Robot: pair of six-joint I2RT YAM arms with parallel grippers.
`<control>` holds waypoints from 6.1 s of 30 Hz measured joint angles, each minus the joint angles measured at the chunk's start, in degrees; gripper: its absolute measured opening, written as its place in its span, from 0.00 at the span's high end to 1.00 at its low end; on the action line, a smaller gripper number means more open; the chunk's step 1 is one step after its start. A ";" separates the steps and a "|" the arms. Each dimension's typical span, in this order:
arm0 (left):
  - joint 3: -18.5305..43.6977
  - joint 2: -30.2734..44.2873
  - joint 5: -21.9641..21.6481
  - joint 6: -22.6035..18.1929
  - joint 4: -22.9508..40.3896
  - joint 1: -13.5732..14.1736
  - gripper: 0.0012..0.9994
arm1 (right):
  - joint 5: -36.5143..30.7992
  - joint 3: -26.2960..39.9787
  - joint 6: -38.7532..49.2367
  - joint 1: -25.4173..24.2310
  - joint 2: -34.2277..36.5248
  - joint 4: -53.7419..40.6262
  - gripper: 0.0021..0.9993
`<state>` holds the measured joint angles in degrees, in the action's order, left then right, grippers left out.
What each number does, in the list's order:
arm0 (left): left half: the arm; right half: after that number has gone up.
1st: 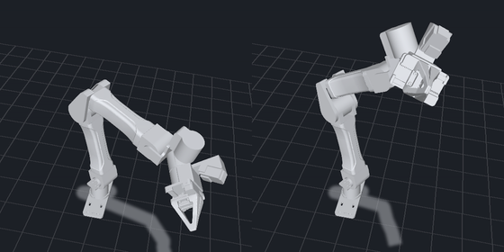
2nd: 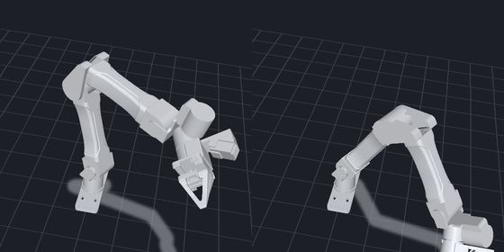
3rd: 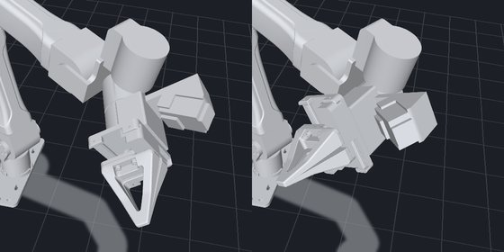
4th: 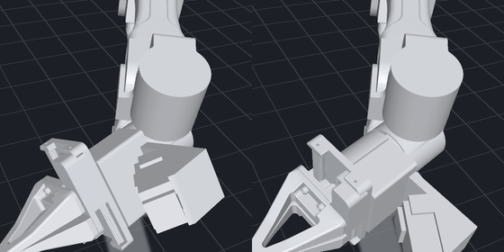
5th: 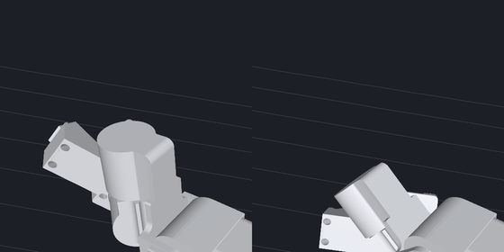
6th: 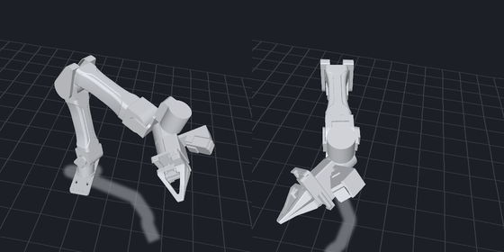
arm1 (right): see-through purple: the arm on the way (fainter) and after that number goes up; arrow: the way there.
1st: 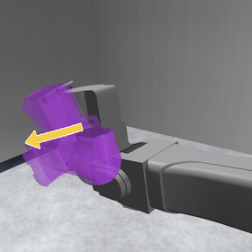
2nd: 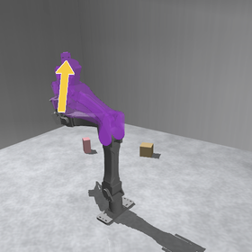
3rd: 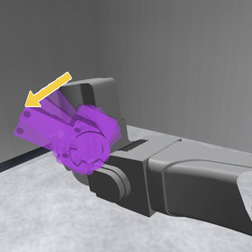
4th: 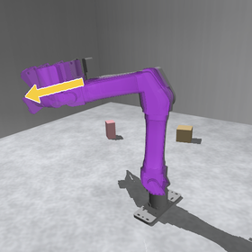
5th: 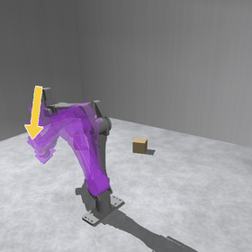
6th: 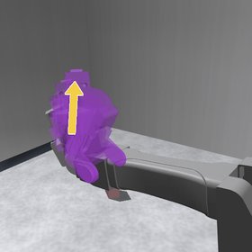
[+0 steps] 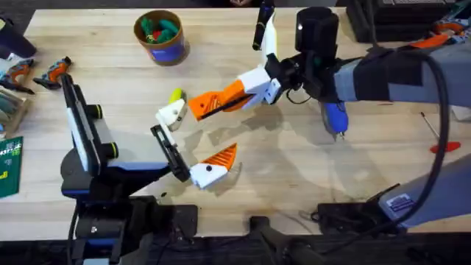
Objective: Pick up the gripper from the table and insert it into the empty holder that is missing its gripper. Then pick up a screw, insert it into the mounting hole, and use the screwdriver to tighten it. Finally, clean up the table by picking up the vegetable and placing it into the bucket.
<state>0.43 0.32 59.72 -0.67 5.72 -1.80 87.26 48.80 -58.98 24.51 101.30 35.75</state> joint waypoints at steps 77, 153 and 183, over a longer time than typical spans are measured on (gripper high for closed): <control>0.00 -0.02 0.00 0.00 0.00 0.00 0.01 | -0.01 -0.28 -7.45 4.35 6.03 13.38 0.99; 0.00 -0.01 -2.13 -0.61 -0.33 0.00 0.01 | -0.37 10.73 -13.09 6.87 13.25 11.61 0.99; 0.03 -0.02 -3.84 -0.61 -0.42 -0.30 0.01 | -3.44 11.87 -13.26 8.73 13.72 11.39 0.99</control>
<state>0.46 0.30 55.89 -1.28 5.30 -2.10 83.82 60.66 -72.25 33.24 115.02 47.13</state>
